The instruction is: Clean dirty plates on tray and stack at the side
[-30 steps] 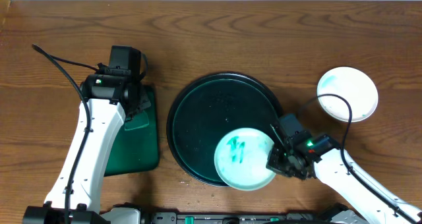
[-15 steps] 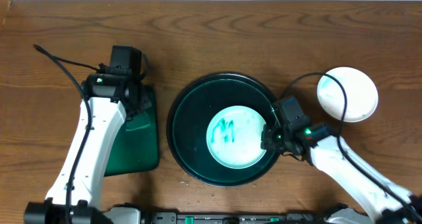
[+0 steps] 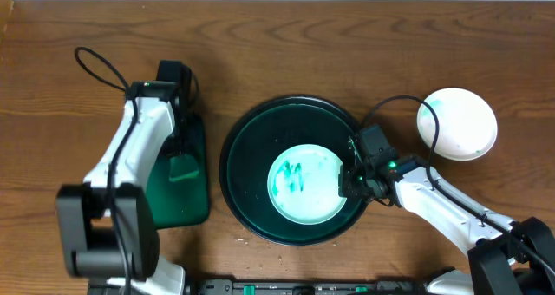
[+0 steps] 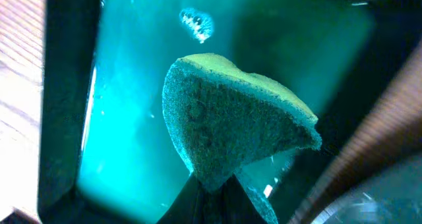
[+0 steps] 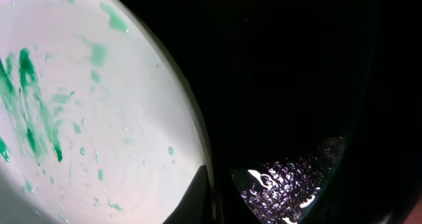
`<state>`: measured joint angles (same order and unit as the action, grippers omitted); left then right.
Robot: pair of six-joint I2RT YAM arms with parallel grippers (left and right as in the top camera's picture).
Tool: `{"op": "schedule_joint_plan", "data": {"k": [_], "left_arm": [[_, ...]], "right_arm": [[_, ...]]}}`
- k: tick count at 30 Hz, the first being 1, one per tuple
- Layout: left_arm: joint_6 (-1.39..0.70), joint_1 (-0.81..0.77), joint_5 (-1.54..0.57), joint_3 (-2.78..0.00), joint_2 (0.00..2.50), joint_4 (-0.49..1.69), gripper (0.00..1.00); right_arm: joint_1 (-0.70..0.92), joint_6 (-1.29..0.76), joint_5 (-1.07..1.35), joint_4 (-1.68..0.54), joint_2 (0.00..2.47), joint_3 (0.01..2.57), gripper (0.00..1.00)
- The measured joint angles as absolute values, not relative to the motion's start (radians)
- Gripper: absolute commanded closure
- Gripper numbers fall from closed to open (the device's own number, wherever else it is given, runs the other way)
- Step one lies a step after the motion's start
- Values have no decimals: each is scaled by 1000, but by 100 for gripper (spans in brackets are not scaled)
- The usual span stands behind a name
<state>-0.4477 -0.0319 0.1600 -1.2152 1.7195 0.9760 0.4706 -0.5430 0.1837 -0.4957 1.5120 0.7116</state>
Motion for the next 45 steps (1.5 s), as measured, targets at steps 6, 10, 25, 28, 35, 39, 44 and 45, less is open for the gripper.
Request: {"op": "schedule_joint_plan", "data": {"k": [6,10,25,28,35,39,44,45], "left_arm": [[-447,-4,160,-1211,1854,959,93],[-446,-4,160,-1204,1863,942,93],[-438,-50,310,-1203,1404,936,93],[-437,-82,407,-1203,1330,916,93],[-437,-153,593,-1203,1277,854,93],[-437,-160,631,-1203,1277,851,93],[-437,-160,649,-1203,1277,851,93],[-437,-160,651,-1203,1277,851,93]], "right_arm": [[471,-524,195,-492,1512,712,99],[471,-517,203,-492,1512,712,99],[471,-514,223,-489,1512,712,99],[471,-514,226,-490,1512,712,99],[471,-511,236,-490,1512,712,99],[471,-511,237,-490,1512,712,99],[471,-511,238,-490,1512,712,99],[471,-510,238,-490,1512,712,99]]}}
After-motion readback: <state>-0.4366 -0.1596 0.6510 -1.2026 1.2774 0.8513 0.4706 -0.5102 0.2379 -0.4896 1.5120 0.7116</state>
